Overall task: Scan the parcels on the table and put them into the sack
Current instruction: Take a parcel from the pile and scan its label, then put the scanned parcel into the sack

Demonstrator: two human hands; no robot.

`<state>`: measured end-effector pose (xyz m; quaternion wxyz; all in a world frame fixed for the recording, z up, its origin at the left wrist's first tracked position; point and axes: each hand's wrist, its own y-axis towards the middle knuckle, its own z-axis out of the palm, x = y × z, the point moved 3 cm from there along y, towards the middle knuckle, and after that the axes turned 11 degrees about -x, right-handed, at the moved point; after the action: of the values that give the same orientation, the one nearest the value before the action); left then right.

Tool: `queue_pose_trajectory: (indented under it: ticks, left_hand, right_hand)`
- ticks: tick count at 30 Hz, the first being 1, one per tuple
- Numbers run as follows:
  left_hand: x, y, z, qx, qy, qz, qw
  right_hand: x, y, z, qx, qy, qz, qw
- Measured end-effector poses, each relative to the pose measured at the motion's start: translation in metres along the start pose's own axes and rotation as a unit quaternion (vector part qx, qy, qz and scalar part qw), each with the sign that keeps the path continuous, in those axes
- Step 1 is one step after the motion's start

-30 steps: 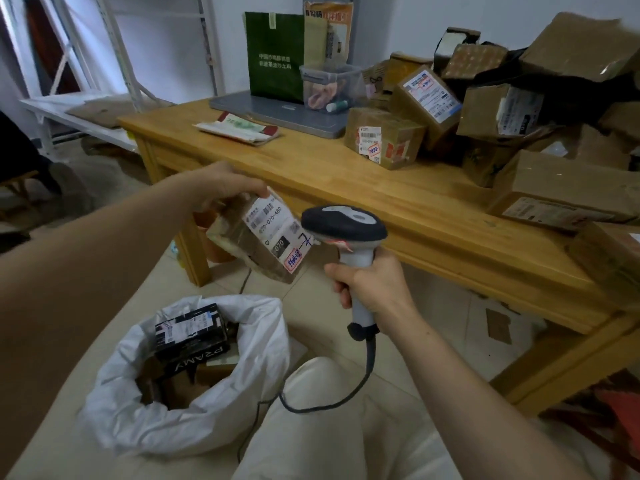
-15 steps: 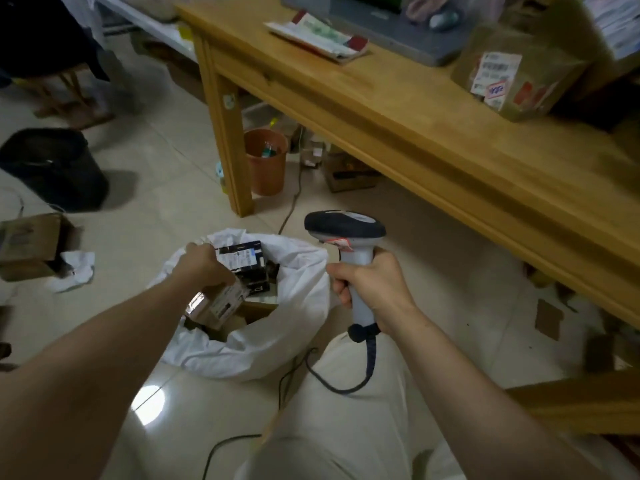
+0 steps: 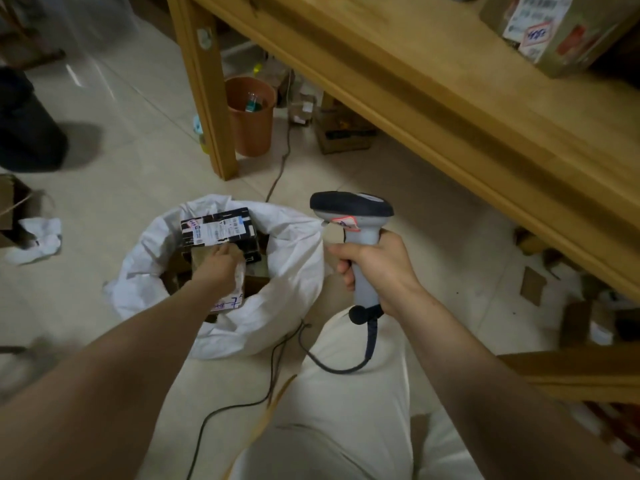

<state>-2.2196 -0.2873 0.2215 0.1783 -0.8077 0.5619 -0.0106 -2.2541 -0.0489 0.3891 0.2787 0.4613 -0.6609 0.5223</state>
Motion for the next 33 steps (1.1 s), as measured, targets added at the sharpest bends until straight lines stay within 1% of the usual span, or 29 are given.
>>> queue_pose_trajectory:
  ticks: [2, 5, 8, 10, 13, 15, 18, 21, 24, 27, 28, 30, 31, 32, 33]
  left_hand:
    - [-0.018, 0.001, -0.008, -0.020, -0.024, 0.008, 0.999]
    - [-0.054, 0.003, -0.029, -0.052, -0.038, 0.048, 0.997]
    - [-0.105, 0.000, -0.059, -0.105, -0.041, 0.111, 0.987]
    - [-0.147, -0.010, -0.081, -0.153, -0.041, 0.168, 0.973]
    - [-0.211, -0.029, -0.111, -0.224, -0.047, 0.258, 0.939]
    - [-0.255, -0.042, -0.128, -0.261, -0.057, 0.322, 0.908]
    - [-0.327, -0.068, -0.154, -0.289, -0.052, 0.411, 0.863]
    - [-0.402, -0.104, -0.177, -0.299, -0.080, 0.481, 0.820]
    - [-0.468, -0.145, -0.191, -0.290, -0.116, 0.518, 0.796]
    - [-0.522, -0.181, -0.198, -0.249, -0.196, 0.505, 0.803]
    - [-0.541, -0.187, -0.196, -0.217, -0.230, 0.501, 0.805]
    - [-0.574, -0.199, -0.191, -0.119, -0.313, 0.473, 0.815]
    - [-0.587, -0.204, -0.189, -0.057, -0.363, 0.434, 0.823]
    - [-0.599, -0.211, -0.186, 0.009, -0.415, 0.376, 0.829]
    - [-0.607, -0.219, -0.183, 0.073, -0.458, 0.300, 0.834]
  right_hand:
    - [0.001, 0.000, -0.006, -0.014, 0.010, 0.000, 1.000]
    - [0.004, -0.005, -0.020, -0.039, 0.025, -0.006, 0.999]
    - [0.005, -0.013, -0.043, -0.070, 0.060, -0.007, 0.996]
    - [0.006, -0.021, -0.065, -0.098, 0.091, -0.010, 0.991]
    - [0.007, -0.037, -0.109, -0.154, 0.161, -0.025, 0.975]
    - [0.008, -0.051, -0.143, -0.204, 0.210, -0.044, 0.955]
    - [0.010, -0.075, -0.195, -0.274, 0.292, -0.072, 0.913]
    - [0.009, -0.099, -0.247, -0.340, 0.343, -0.097, 0.870]
    - [0.004, -0.122, -0.293, -0.391, 0.378, -0.118, 0.831]
    - [-0.007, -0.141, -0.331, -0.426, 0.412, -0.125, 0.796]
    - [-0.011, -0.145, -0.342, -0.432, 0.425, -0.129, 0.785]
    - [-0.022, -0.150, -0.360, -0.443, 0.450, -0.128, 0.765]
    - [-0.028, -0.152, -0.369, -0.450, 0.461, -0.125, 0.755]
    - [-0.033, -0.154, -0.376, -0.457, 0.468, -0.123, 0.746]
    - [-0.038, -0.155, -0.383, -0.463, 0.474, -0.121, 0.739]
